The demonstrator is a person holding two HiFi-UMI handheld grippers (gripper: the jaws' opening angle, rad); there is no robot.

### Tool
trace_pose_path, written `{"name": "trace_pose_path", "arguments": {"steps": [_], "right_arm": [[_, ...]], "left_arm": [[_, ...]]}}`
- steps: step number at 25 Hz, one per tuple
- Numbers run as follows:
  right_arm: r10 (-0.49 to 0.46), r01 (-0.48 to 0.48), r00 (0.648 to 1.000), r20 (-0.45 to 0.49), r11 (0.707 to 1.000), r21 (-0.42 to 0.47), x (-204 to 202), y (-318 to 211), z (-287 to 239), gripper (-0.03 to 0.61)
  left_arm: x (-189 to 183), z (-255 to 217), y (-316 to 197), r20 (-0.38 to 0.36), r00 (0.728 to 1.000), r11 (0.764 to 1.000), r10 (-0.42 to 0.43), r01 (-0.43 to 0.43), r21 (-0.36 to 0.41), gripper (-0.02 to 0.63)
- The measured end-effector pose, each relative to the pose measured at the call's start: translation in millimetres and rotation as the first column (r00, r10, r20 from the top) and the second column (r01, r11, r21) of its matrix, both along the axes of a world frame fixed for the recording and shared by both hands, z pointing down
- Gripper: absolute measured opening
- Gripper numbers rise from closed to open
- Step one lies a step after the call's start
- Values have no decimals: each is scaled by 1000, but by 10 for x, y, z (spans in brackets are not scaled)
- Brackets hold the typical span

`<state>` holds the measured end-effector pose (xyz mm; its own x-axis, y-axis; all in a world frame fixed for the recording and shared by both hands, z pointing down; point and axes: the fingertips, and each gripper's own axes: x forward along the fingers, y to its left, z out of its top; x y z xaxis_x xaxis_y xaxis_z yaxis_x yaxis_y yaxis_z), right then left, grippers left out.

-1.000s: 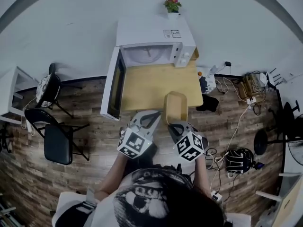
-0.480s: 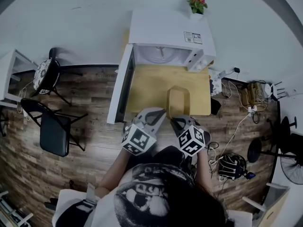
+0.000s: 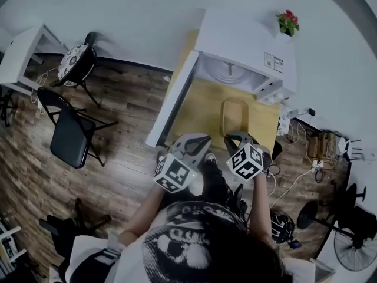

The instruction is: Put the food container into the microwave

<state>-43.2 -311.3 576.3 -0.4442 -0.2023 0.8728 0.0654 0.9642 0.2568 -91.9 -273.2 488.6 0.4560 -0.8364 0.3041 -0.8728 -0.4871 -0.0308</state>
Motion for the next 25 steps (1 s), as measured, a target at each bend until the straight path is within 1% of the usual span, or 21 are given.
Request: {"name": "trace_pose_path", "arguments": {"steps": [3,6,12,17,20,23,25], "right_arm": [[-68,69,998,-9,997,19,-82,-236,33,20],[-140,141,990,-26,989,37,-178,-481,82,20],[-268,275,958,-99,958,76,-361,-953,282,21],[-351,371,922,-162,922,109,-467,-1281,467,21],[-388,414,903,-184,901,131,-548,-1438,573,21],[-411,447,888,-208,878,172,-635,-1606,623,21],[-414,455,884,-218,868,198,-695,-1735,663,22]], "left_arm": [[-91,21,-41,15,997,997,-71,72,-9,8],[-163,-4,-88,31,989,989,-146,147,-13,8],[-236,-96,-242,61,957,959,-284,285,-4,8],[-150,-107,-338,84,932,935,-352,354,-8,8],[-128,-94,-359,93,914,917,-396,399,-11,8],[-91,-84,-354,102,897,901,-431,434,-14,8],[-59,-75,-335,109,887,891,-450,454,-17,8]]}}
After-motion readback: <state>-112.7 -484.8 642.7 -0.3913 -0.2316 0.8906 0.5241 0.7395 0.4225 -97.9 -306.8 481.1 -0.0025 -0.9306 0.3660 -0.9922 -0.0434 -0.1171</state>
